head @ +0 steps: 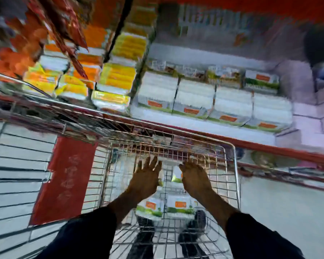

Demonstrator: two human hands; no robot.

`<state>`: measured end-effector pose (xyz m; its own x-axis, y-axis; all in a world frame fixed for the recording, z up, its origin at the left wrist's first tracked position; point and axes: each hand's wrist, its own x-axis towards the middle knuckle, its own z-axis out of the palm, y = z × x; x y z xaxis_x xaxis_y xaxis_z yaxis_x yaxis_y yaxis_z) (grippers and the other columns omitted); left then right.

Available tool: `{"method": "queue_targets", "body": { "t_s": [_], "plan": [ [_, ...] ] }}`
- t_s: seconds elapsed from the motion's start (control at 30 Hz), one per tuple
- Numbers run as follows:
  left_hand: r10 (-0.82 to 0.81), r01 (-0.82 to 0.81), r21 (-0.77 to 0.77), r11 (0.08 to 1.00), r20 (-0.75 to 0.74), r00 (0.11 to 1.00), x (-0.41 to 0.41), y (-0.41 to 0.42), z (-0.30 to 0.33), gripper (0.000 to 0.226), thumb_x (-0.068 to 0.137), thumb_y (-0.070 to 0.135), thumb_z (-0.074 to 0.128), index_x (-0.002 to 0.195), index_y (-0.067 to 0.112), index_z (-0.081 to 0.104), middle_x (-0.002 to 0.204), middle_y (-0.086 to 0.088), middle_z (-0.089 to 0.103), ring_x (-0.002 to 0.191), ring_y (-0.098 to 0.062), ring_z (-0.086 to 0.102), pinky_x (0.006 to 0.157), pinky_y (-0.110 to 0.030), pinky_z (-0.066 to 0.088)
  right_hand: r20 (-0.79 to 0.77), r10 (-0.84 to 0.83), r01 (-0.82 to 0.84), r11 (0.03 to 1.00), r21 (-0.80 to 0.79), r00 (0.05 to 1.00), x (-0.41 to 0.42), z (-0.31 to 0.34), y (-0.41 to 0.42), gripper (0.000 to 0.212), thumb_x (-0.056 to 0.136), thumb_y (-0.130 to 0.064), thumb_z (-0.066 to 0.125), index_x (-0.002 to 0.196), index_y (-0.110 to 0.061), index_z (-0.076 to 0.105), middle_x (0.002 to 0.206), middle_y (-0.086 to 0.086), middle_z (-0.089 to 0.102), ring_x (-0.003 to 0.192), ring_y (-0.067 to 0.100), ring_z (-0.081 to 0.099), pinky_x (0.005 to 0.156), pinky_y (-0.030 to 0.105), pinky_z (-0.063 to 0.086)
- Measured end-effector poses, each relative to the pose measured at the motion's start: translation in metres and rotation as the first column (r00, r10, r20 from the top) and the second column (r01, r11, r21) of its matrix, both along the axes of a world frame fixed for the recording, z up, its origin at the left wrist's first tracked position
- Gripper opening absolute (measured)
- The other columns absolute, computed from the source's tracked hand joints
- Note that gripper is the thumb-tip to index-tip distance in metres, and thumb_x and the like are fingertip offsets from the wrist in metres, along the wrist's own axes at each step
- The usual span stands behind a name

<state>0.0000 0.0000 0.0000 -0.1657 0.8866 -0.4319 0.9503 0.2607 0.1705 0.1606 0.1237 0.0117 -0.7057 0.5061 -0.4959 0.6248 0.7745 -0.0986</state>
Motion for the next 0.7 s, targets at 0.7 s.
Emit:
{"method": "queue_targets", "body": {
  "t_s": [0.7],
  "plan": [
    [0.148, -0.146, -0.031, 0.989, 0.328, 0.933, -0.040, 0.012, -0.026, 0.035, 0.080, -0.013, 0.060, 0.109, 0.005, 0.070, 0.117, -0.016, 0.067, 0.112, -0.033, 0.059, 0.094, -0.039, 0.048, -0.049, -0.167, 0.157, 0.976, -0.153, 0.985, -0.001, -0.016, 0.020, 0.021, 0.087, -0.012, 0.061, 0.108, -0.013, 0.064, 0.114, 0.010, 0.066, 0.109, 0.030, 0.058, 0.088, 0.035, 0.048]
  ]
}}
